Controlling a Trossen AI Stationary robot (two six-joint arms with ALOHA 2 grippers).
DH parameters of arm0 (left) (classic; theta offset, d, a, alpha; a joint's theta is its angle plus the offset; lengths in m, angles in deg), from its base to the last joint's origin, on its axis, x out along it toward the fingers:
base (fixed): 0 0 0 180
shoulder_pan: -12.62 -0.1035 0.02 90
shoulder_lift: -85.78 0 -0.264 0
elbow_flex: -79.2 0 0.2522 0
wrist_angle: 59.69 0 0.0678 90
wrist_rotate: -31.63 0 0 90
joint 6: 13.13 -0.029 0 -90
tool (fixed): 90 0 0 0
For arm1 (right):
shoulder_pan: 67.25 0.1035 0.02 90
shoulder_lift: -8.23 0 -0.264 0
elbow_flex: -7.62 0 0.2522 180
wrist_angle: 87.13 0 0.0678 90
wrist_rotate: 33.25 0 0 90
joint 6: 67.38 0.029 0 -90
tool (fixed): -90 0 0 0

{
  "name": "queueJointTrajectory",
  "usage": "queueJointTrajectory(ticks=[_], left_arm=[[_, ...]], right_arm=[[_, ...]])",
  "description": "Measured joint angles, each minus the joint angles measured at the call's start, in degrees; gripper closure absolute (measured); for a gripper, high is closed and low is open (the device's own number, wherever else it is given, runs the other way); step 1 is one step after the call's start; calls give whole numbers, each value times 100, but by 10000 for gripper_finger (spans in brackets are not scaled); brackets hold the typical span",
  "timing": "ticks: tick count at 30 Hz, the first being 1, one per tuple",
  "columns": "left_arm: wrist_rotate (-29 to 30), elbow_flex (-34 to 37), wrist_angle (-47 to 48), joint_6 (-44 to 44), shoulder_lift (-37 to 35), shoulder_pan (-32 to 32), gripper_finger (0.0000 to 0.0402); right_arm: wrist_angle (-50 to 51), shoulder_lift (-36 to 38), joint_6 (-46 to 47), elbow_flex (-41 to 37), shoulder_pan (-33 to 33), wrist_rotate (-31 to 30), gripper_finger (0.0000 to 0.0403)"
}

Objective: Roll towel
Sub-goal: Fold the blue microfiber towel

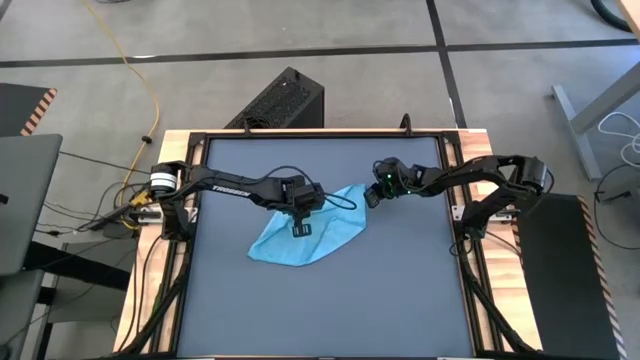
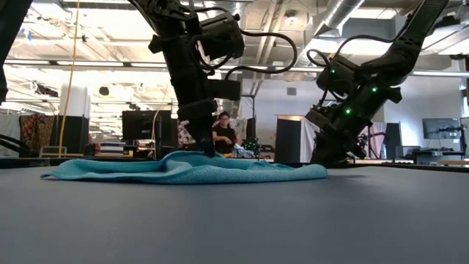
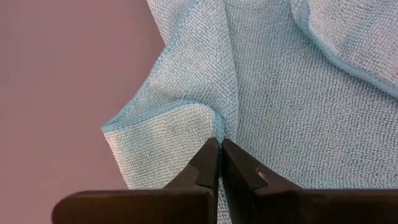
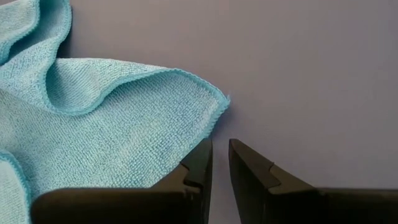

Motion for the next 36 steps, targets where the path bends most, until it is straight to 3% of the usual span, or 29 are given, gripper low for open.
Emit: queueJointTrajectory(ticks=[8,20,27,36], left_arm=[[-498,0,-3,-163,0,-35,401],[-482,0,-1,-186,0,-46,401],[-947,0,-1,-272,0,-61,401],[-787,0,5,-284,0,-63,401]], right_arm=[[0,0,158,0,0,0,321],[0,0,150,-2,0,0,321],[0,0,141,-2,0,0,321],[0,0,141,-2,0,0,321]])
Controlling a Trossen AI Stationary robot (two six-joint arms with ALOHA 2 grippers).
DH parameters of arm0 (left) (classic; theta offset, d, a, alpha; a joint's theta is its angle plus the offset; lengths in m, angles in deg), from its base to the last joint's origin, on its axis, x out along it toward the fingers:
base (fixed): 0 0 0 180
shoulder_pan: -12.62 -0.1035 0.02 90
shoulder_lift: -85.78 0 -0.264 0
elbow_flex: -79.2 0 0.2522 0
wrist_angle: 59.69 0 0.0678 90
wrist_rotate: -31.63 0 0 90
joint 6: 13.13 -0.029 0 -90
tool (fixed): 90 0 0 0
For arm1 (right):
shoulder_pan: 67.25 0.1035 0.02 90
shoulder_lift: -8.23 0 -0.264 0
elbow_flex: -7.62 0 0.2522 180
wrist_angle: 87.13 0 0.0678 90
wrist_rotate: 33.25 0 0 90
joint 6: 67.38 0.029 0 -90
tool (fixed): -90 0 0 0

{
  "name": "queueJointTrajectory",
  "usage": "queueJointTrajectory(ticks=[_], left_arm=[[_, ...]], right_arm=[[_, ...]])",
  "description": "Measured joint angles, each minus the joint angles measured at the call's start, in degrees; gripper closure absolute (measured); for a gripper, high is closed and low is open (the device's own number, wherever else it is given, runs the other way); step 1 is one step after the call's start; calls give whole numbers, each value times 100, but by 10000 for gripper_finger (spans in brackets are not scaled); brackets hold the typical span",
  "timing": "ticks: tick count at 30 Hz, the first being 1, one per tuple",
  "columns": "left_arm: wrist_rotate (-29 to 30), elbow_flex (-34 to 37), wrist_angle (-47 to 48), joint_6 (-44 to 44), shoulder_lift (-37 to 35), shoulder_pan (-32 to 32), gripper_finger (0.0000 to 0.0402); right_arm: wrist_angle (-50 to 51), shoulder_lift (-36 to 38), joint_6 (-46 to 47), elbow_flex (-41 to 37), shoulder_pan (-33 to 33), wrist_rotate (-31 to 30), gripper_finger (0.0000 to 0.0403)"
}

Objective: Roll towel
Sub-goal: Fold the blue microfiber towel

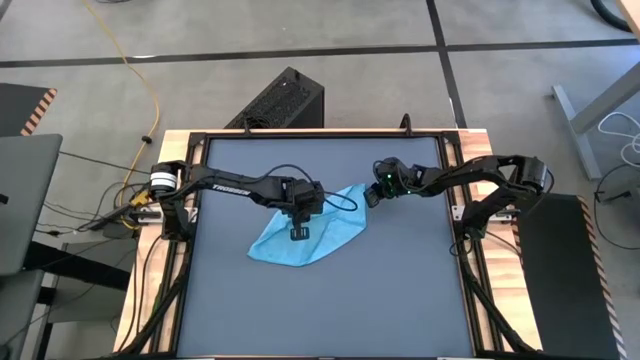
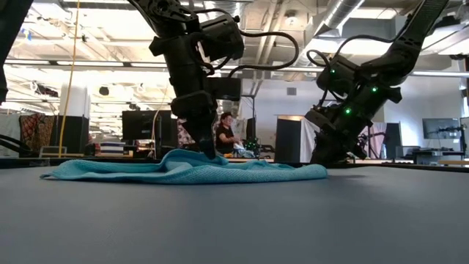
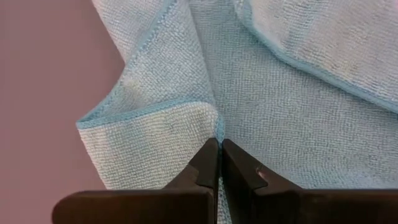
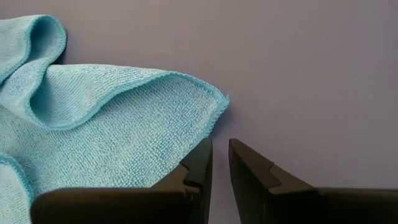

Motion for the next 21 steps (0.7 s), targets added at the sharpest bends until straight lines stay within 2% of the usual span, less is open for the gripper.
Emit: queueJointTrajectory(ticks=[4,10,21], left_arm=[[259,0,94,32,0,0,401],[325,-69,255,40,0,0,401],[998,-740,838,-442,2,-38,401]], right_arm=[[0,0,0,0,0,-7,321],[0,0,0,0,0,-11,321],[0,0,2,0,0,-24,321]])
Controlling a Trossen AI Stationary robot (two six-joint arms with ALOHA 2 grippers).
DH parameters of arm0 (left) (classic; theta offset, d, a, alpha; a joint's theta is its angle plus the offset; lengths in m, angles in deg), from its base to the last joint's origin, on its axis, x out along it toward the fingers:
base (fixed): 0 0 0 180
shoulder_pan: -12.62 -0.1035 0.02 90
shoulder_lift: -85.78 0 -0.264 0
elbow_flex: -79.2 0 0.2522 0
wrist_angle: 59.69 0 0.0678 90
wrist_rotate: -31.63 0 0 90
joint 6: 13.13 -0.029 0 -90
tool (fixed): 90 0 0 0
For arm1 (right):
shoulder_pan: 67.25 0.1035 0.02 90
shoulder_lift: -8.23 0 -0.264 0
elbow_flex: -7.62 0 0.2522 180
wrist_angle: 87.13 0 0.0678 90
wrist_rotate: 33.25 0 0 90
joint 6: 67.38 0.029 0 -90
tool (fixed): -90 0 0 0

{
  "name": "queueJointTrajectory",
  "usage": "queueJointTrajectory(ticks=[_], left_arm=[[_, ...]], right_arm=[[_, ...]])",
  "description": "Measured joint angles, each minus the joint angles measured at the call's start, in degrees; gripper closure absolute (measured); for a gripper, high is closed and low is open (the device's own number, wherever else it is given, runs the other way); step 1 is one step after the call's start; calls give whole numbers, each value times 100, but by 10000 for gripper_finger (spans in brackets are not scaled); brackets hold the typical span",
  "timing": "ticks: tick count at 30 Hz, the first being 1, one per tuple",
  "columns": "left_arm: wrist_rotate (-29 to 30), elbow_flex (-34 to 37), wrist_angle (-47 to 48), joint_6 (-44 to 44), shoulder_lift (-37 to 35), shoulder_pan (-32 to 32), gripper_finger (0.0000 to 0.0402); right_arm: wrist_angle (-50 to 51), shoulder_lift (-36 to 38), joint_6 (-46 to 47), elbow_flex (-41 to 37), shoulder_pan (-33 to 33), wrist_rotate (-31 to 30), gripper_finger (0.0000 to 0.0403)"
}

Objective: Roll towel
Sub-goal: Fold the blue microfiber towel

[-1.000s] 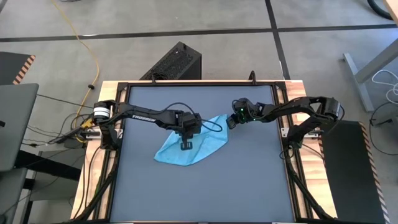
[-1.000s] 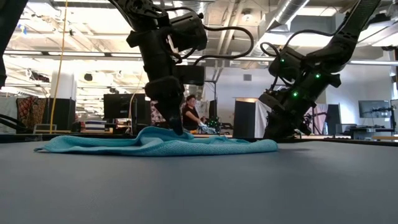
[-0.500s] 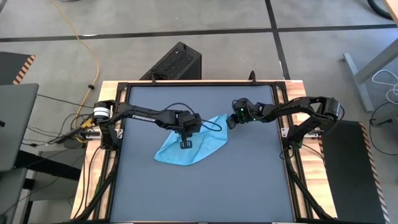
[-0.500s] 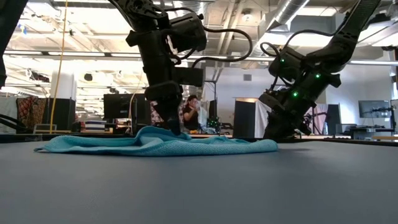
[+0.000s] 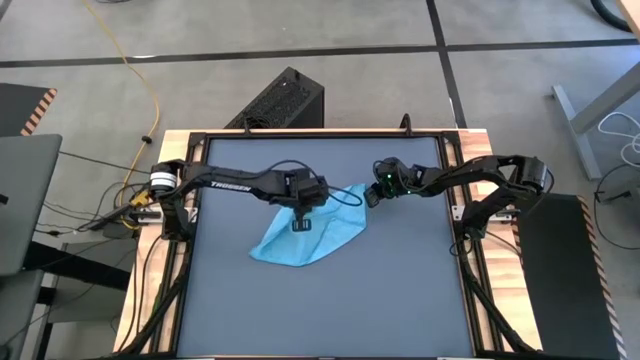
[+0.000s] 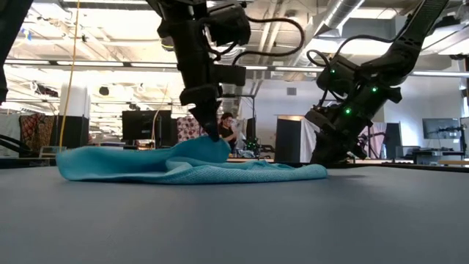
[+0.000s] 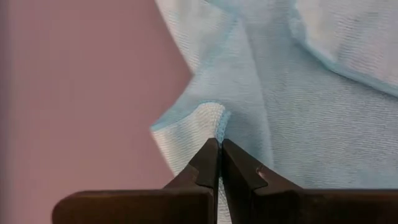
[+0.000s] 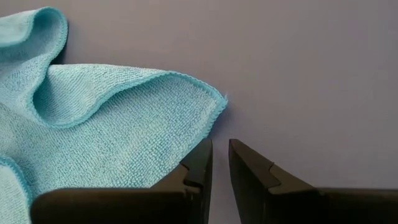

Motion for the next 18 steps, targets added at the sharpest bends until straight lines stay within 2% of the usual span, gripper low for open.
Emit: queueJointTrajectory(ticks=[9,14,18], left_arm=[[550,-20,647,235,0,-268,401],[582,-20,931,385,0,-398,401],[641,-20,1150,426,0,-449,401]], right_arm=[[0,0,196,0,0,0,321],[-96,0,445,-2,0,28,320],[-411,0,605,-7,-42,358,307]])
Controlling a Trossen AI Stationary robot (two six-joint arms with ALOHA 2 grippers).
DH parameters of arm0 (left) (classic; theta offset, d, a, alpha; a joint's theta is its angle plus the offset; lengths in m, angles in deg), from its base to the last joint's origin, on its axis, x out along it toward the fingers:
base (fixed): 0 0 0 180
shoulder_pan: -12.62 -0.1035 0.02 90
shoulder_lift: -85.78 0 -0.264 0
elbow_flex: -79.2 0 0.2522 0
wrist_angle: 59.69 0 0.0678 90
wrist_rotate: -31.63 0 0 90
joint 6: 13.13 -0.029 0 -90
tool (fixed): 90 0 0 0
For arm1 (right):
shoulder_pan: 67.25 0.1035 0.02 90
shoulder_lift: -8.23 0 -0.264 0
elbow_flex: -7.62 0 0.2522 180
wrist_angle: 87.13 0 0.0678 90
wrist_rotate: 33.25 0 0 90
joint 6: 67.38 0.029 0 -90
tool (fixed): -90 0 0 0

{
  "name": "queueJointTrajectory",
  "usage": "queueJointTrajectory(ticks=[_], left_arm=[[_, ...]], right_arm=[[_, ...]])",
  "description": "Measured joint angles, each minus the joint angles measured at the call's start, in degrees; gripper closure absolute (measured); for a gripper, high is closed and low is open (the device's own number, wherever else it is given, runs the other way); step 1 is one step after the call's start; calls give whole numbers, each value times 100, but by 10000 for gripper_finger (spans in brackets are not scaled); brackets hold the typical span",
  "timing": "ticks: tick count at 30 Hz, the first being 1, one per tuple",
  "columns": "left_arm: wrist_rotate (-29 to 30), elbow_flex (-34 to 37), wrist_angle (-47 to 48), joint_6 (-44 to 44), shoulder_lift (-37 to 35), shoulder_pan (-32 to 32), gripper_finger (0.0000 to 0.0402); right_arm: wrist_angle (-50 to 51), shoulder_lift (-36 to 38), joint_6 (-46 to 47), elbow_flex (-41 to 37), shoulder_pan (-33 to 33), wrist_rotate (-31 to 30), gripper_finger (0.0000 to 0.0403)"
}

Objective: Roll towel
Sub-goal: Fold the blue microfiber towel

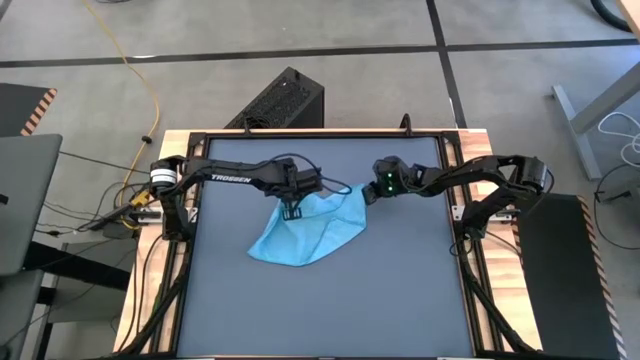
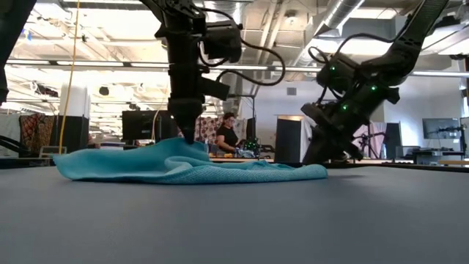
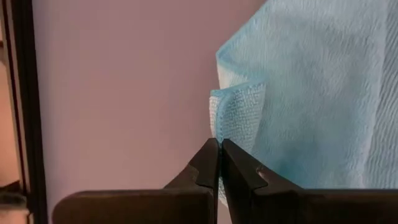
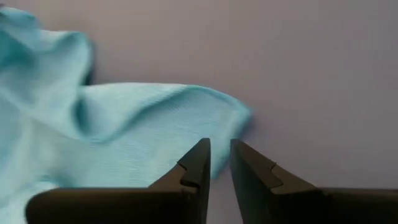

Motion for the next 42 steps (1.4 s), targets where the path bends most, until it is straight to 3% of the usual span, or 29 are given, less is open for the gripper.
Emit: queueJointTrajectory(ticks=[7,16,30,42], left_arm=[[194,70,630,194,-23,-257,401],[49,398,579,327,-379,-504,401],[91,398,598,443,-487,-535,401],[14,398,624,473,-485,-533,401]], right_arm=[[-12,0,149,0,-179,-16,246],[117,0,146,0,-504,-28,171],[49,-15,153,2,-339,-115,177],[-1188,-966,702,20,9,-232,178]])
